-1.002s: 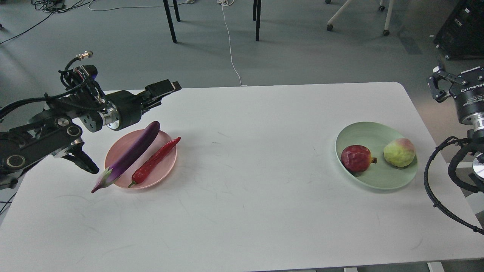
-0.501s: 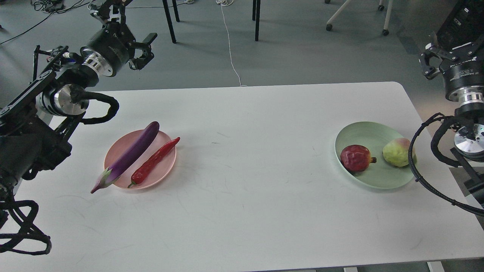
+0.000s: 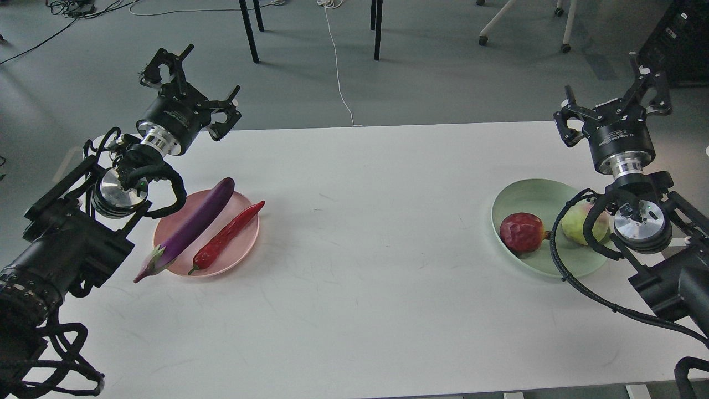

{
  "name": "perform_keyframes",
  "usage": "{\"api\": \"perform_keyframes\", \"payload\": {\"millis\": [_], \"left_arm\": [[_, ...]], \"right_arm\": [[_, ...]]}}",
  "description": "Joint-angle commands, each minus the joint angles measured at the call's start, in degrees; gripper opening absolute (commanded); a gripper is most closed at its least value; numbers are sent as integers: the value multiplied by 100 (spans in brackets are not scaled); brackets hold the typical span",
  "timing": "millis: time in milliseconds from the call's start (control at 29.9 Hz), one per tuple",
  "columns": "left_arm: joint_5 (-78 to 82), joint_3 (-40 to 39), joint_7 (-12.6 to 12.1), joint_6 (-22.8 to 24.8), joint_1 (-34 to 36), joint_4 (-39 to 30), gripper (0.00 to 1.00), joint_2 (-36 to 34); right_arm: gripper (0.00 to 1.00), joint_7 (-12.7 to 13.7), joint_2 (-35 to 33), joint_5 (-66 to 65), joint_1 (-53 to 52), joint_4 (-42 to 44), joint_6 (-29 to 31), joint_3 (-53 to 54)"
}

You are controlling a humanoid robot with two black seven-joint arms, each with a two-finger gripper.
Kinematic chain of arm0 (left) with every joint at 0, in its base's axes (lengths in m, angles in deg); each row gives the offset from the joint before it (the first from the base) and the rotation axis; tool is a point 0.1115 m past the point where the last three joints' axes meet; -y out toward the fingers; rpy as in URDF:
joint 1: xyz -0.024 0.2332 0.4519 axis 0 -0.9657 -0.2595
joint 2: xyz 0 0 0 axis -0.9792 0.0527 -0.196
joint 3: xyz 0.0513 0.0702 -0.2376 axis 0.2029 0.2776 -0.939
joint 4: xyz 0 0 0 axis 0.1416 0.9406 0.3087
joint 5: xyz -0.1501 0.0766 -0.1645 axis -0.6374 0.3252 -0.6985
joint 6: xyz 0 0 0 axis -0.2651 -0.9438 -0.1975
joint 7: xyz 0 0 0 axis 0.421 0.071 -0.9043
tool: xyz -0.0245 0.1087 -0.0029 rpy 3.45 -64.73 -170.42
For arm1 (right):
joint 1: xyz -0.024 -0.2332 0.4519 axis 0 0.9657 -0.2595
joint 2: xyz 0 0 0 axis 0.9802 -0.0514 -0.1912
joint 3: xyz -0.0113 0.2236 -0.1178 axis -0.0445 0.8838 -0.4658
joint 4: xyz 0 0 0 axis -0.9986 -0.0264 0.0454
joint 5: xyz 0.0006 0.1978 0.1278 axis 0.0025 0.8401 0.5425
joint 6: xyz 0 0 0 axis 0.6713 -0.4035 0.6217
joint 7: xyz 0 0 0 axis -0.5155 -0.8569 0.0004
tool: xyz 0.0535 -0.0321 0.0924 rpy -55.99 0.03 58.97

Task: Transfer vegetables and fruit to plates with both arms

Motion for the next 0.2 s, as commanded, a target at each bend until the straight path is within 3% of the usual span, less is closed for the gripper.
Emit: {"api": "perform_keyframes", "payload": {"millis": [0, 167], "left_arm": [[-19, -195, -9, -50, -62, -41, 98, 4], [-19, -363, -9, -50, -80, -77, 98, -22]], "right_arm": [[99, 43, -10, -10, -5, -79, 106, -109], [99, 306, -80, -10, -5, -334, 370, -92]]}}
